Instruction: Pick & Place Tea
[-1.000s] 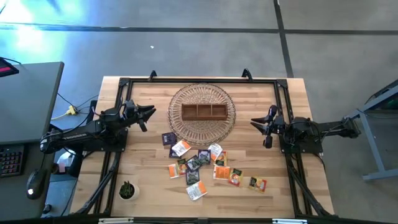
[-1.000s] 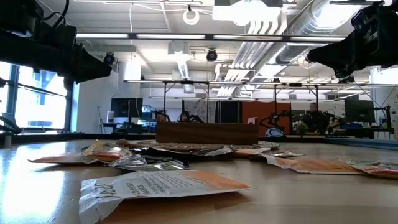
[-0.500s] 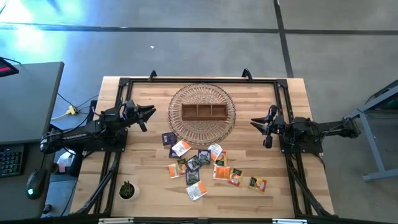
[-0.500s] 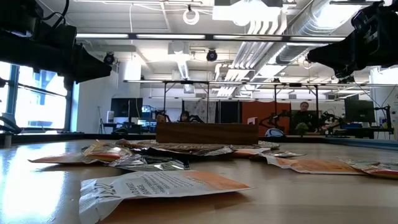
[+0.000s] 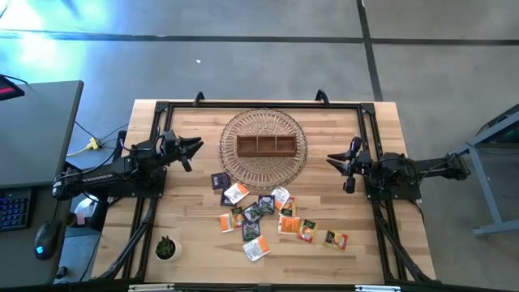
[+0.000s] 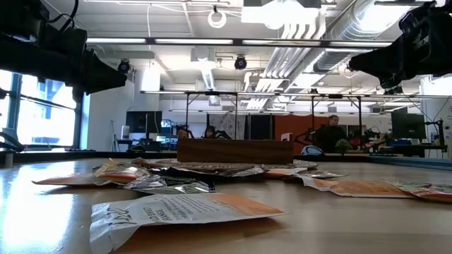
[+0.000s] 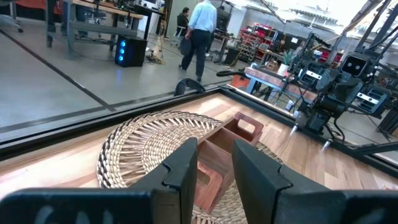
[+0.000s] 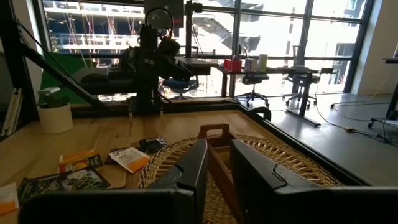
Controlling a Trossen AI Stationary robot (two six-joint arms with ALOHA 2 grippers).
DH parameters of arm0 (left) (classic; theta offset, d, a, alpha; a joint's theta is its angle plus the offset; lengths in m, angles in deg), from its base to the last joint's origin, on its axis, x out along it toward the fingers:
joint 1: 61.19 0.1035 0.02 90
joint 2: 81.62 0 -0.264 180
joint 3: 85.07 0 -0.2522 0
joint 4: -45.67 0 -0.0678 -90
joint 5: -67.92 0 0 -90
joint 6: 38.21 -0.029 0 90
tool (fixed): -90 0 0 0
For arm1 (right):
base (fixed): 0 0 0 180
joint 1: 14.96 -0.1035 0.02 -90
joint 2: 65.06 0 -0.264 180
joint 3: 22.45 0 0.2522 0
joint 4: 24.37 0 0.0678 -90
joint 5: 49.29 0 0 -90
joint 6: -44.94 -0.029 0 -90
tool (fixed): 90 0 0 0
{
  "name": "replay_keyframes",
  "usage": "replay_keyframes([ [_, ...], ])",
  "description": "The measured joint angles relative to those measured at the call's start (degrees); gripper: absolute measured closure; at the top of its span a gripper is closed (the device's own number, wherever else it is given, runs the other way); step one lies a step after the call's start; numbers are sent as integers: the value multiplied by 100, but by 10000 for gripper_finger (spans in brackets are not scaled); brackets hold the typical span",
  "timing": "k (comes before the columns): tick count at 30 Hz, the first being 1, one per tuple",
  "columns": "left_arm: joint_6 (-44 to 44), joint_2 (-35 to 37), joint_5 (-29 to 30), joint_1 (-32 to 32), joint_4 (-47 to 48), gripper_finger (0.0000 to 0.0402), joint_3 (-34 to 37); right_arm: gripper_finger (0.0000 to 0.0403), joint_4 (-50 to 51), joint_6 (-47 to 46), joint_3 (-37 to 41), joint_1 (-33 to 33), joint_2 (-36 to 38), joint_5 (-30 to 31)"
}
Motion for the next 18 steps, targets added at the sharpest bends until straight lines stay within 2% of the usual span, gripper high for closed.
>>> replay_keyframes([
  [16, 1, 2, 0, 2, 20, 301, 0, 336, -1, 2, 0, 2, 2, 1],
  [18, 2, 1, 0, 1, 20, 301, 0, 336, 1, 330, -1, 1, 1, 2],
])
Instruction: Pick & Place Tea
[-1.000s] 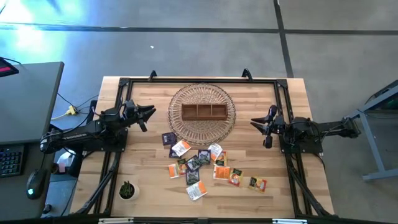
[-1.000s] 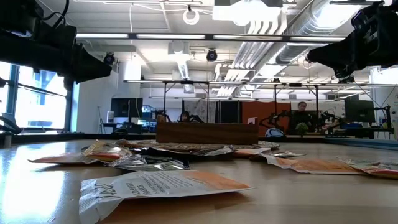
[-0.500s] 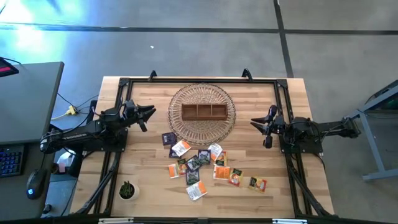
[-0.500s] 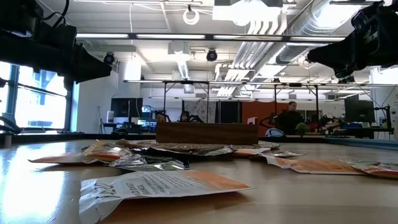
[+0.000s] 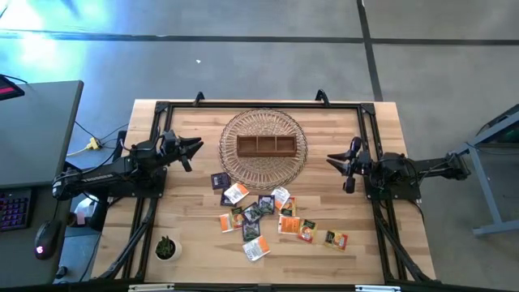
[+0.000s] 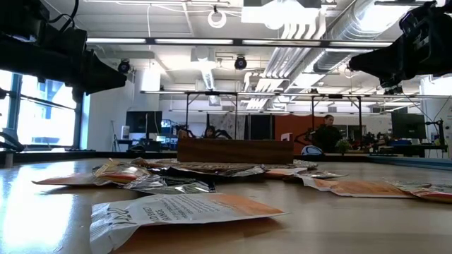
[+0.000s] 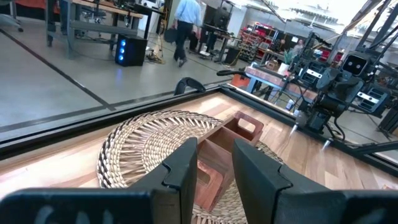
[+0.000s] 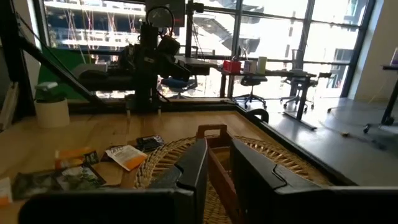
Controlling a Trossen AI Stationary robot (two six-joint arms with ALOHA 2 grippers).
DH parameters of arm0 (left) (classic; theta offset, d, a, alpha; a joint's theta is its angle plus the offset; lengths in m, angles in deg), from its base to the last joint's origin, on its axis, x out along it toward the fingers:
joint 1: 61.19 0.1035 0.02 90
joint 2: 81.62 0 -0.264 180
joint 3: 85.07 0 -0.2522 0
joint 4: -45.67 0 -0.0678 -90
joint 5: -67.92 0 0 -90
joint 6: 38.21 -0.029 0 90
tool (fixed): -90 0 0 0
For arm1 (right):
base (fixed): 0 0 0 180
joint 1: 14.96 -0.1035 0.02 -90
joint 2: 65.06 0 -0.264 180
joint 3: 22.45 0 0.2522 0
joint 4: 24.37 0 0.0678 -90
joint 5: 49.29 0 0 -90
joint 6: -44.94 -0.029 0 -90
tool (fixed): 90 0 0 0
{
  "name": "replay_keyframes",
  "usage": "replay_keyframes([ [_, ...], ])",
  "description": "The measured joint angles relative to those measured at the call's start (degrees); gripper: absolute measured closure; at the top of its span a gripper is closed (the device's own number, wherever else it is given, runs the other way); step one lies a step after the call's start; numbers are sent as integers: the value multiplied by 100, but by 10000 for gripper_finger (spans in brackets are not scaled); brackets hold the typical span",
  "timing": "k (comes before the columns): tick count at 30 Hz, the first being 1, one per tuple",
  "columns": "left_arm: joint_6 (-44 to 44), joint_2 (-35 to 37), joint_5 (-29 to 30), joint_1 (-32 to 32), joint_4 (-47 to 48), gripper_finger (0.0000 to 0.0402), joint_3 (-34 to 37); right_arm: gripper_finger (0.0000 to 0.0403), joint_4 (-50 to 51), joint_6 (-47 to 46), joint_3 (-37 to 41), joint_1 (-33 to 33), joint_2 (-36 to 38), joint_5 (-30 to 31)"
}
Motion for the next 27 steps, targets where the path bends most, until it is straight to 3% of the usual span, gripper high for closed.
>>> replay_keyframes([
  [6, 0, -1, 0, 1, 0, 301, 0, 336, 0, 895, -1, 0, 0, 1],
  [16, 0, 0, 0, -1, 0, 301, 0, 336, -225, 868, 1, -1, -1, 207],
  [21, 0, 0, 0, 0, 0, 301, 0, 336, -680, -234, 1, -1, 3, 293],
  [27, -1, 1, 0, 0, 0, 301, 0, 336, -1218, 271, 1, 1, 3, 567],
])
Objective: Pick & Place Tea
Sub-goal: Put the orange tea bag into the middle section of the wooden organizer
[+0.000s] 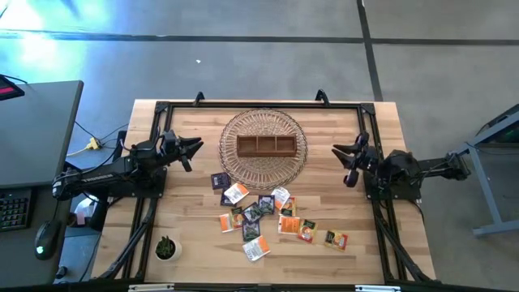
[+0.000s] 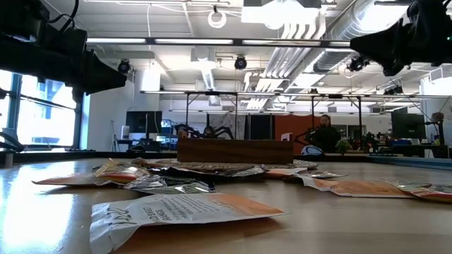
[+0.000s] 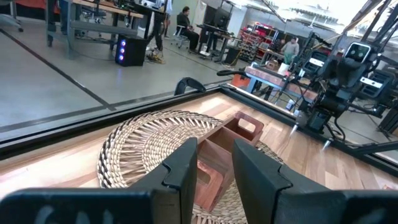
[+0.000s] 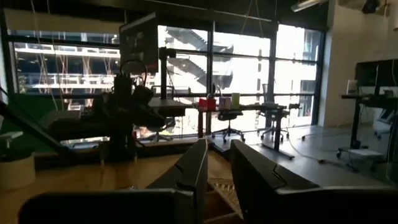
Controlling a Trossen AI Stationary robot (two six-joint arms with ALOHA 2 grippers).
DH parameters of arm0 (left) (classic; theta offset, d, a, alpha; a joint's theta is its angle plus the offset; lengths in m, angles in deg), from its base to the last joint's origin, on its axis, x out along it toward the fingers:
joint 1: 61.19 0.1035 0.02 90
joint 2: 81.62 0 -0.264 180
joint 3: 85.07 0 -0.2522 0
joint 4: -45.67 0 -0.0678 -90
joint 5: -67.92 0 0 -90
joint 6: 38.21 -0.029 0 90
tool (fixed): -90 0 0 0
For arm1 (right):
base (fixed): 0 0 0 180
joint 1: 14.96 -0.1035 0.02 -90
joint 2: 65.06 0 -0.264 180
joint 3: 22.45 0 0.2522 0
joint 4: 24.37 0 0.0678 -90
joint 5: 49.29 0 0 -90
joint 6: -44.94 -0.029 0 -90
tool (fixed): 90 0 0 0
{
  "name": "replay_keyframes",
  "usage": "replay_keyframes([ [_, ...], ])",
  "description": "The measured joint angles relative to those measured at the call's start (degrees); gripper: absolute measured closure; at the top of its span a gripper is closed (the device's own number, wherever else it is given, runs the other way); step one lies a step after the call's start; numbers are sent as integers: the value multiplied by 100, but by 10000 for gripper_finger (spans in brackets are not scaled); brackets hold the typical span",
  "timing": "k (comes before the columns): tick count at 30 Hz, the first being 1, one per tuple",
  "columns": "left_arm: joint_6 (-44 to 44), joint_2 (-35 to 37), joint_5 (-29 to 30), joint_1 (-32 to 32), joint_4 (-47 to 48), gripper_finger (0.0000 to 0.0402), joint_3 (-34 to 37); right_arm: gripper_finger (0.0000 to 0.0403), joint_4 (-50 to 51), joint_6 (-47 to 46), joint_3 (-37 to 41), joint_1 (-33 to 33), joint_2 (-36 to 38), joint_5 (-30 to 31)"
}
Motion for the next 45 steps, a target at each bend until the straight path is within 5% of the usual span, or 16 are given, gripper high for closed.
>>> replay_keyframes([
  [13, -1, -2, 0, -1, 0, 301, 0, 357, 109, 265, 0, 0, -2, 731],
  [24, 0, -2, 0, 0, -74, 301, 0, 396, -120, 171, 0, -2, -2, -318],
  [34, -40, 0, 209, 1, -55, 301, 0, 309, -116, -673, 0, -2, -384, -1046],
  [45, 600, -182, 133, 1, 166, 301, -17, 276, -486, -1605, -421, -4, -2521, -1839],
])
